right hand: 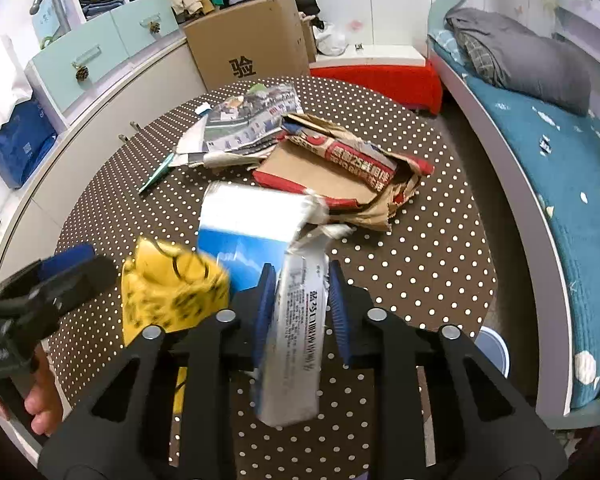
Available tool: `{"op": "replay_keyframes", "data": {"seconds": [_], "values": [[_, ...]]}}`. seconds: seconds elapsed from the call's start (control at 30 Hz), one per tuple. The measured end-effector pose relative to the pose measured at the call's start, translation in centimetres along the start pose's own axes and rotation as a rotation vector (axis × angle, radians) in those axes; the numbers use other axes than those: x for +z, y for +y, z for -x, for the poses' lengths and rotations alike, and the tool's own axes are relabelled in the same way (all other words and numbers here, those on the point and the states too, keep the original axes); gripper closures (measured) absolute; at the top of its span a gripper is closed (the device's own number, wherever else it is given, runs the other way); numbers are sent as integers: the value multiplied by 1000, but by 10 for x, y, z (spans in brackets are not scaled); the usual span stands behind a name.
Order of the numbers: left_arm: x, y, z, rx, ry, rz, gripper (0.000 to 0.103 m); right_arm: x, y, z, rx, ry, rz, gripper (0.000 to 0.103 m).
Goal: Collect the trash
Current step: 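Grasp the white-blue medicine box with the right gripper while the left gripper grasps the yellow bag, then carry the box and yellow bag over the bucket and open both grippers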
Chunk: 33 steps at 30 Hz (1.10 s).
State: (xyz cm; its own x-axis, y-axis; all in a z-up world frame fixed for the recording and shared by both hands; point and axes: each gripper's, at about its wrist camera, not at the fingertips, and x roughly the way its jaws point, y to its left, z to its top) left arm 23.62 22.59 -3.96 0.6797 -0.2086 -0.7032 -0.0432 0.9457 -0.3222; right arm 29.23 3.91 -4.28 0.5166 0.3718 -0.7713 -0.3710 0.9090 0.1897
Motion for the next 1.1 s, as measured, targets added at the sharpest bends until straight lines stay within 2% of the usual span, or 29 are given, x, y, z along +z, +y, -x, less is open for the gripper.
{"op": "replay_keyframes", "data": {"seconds": [0.1, 0.33, 0.47, 0.63, 0.83, 0.87, 0.9, 0.93, 1.03, 1.1], "values": [[-8, -5, 7, -63, -15, -7, 8, -1, 0, 5, 1, -18, -7, 79], [-19, -25, -5, -72, 38, -47, 8, 2, -8, 25, -34, -78, -34, 80], [-22, -40, -18, -77, 67, -89, 8, 0, -18, 41, -97, -125, -49, 79], [-18, -47, -50, 25, 114, -98, 8, -6, -37, 50, -149, -132, -81, 79], [-16, -59, -75, 53, 147, -130, 8, -23, -59, 49, -175, -97, -114, 79], [-17, -61, -76, 58, 146, -139, 20, -26, -62, 50, -177, -93, -119, 79], [-18, -65, -78, 63, 148, -156, 42, -28, -65, 48, -178, -85, -126, 79], [-19, -69, -80, 73, 157, -166, 41, -29, -67, 47, -178, -82, -129, 79], [-18, -83, -73, 92, 118, -216, 51, -34, -74, 45, -174, -72, -143, 79], [-18, -91, -69, 79, 110, -237, 51, -36, -79, 47, -160, -71, -154, 79]]}}
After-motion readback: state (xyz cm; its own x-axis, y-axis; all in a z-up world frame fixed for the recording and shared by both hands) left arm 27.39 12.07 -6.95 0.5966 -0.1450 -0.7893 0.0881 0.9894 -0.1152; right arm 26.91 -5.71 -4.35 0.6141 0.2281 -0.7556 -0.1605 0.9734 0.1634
